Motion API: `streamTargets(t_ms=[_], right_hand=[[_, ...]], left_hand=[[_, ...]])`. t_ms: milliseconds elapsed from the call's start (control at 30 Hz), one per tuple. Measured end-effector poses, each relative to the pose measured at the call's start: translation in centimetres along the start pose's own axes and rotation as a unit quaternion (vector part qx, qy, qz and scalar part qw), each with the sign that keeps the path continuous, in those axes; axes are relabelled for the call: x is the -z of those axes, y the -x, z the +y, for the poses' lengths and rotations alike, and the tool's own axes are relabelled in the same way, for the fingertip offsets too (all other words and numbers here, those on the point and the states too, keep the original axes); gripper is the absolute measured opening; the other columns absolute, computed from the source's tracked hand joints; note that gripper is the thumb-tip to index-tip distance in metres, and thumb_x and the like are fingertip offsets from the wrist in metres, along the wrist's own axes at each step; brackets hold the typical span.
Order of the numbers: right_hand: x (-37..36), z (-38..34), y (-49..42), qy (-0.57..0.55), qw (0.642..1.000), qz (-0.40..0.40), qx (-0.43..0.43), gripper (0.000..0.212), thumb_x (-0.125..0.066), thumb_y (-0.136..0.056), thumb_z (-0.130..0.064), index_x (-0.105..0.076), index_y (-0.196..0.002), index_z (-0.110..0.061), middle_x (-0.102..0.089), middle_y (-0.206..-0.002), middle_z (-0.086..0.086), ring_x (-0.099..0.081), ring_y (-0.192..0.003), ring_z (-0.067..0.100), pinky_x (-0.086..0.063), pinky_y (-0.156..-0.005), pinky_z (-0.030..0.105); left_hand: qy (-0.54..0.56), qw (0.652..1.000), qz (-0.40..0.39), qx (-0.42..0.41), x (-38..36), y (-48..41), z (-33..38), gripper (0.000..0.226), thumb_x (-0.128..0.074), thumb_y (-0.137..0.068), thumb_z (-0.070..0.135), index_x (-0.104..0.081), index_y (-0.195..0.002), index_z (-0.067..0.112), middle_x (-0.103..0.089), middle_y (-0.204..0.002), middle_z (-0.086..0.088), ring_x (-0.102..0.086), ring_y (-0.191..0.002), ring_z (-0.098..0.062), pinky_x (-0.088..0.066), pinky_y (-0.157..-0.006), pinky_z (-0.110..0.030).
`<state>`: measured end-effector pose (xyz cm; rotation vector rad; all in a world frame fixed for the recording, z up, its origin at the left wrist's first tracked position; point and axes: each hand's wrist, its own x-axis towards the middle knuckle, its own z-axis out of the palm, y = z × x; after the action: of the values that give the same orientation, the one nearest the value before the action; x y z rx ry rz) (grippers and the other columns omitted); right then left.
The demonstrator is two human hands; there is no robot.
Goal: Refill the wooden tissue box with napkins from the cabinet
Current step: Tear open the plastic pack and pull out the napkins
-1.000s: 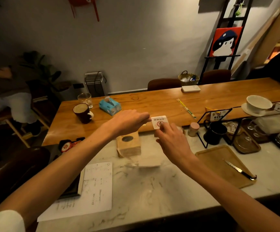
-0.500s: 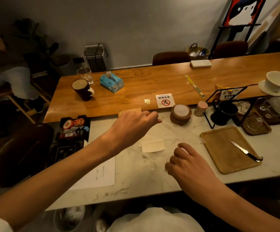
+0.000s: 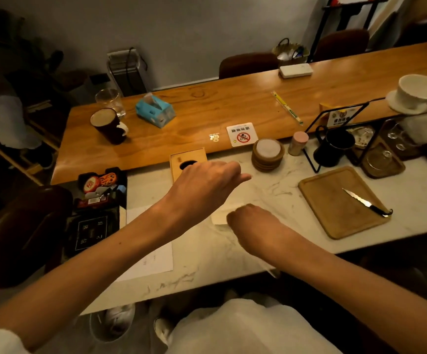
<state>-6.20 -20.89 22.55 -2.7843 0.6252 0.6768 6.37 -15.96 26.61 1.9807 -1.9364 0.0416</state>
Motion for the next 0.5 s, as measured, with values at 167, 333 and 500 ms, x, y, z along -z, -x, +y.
streamTargets(t_ms=[167, 333, 500], right_hand=[[-4.2, 0.7, -9.3, 0.0, 0.999, 0.0, -0.05, 0.033, -0.042, -0.1, -0.015, -0.055, -0.129, -0.005, -0.058, -0.131, 0.015, -0.057, -0.117, 0.031, -0.045, -0.094, 0.036], [-8.4, 2.8, -12.7, -0.051, 0.992, 0.029, -0.108, 0.03, -0.047, -0.096, -0.009, -0.06, -0.122, -0.003, -0.06, -0.124, 0.019, -0.055, -0.117, 0.036, -0.041, -0.086, 0.04], [-10.8, 3.4, -14.3, 0.047, 0.995, 0.037, -0.077, 0.045, -0.049, -0.099, -0.019, -0.04, -0.142, -0.01, -0.044, -0.144, 0.011, -0.043, -0.131, 0.028, -0.041, -0.099, 0.038]], left_hand=[[0.037, 0.999, -0.02, -0.017, 0.1, -0.9, 0.6, 0.046, -0.039, -0.094, 0.049, -0.067, -0.097, 0.013, -0.067, -0.077, -0.002, -0.06, -0.065, -0.015, -0.052, -0.059, -0.036], [0.04, 0.999, -0.026, -0.018, 0.5, -0.7, 0.8, 0.042, -0.043, -0.095, 0.047, -0.067, -0.1, 0.013, -0.068, -0.08, -0.002, -0.061, -0.069, -0.014, -0.052, -0.063, -0.035], [0.048, 0.998, -0.03, -0.017, 0.4, 0.3, 0.7, 0.037, -0.046, -0.096, 0.04, -0.065, -0.106, 0.01, -0.068, -0.088, -0.005, -0.055, -0.074, -0.011, -0.042, -0.064, -0.026]])
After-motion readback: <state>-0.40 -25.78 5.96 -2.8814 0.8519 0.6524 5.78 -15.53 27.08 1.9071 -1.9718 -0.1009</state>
